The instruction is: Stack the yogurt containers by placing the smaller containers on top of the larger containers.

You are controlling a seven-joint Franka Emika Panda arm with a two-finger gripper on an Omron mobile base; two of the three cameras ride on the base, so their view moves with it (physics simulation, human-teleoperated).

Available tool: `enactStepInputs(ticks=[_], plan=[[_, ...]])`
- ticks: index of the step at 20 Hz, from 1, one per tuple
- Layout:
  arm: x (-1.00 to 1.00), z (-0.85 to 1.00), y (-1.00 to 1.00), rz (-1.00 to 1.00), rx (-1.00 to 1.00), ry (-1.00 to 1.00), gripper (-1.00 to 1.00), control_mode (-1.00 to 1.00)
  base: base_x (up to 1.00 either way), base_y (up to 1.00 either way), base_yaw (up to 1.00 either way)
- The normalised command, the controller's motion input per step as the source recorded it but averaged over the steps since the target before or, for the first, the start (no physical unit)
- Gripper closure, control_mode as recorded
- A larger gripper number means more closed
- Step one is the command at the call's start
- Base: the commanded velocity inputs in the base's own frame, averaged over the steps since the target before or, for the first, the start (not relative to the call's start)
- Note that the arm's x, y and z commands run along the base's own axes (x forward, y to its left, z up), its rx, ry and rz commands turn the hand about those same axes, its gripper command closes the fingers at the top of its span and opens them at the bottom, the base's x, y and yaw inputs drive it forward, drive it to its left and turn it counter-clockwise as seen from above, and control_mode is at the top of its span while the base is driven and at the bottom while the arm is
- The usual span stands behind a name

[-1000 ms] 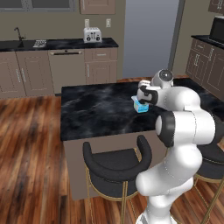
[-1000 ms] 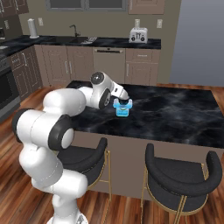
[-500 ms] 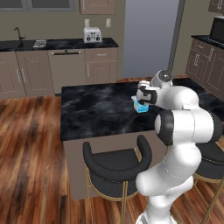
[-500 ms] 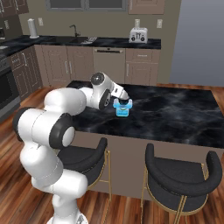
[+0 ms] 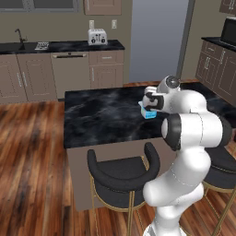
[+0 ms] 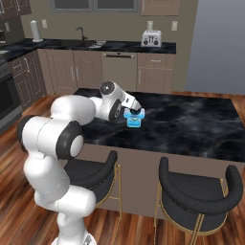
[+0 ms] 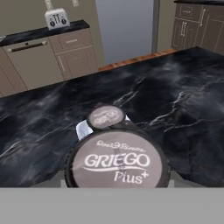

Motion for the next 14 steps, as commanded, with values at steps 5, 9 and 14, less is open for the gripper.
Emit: enactStepInputs(ticks=[5, 9, 14], plan=[[0.2, -0.09, 0.0, 0.0, 0.0, 0.0, 1.0, -1.0, 0.0, 0.0, 0.0], [0.21, -0.1, 0.0, 0.0, 0.0, 0.0, 1.0, -1.0, 0.0, 0.0, 0.0], [0.21, -0.09, 0.0, 0.0, 0.0, 0.0, 1.0, -1.0, 0.0, 0.0, 0.0]])
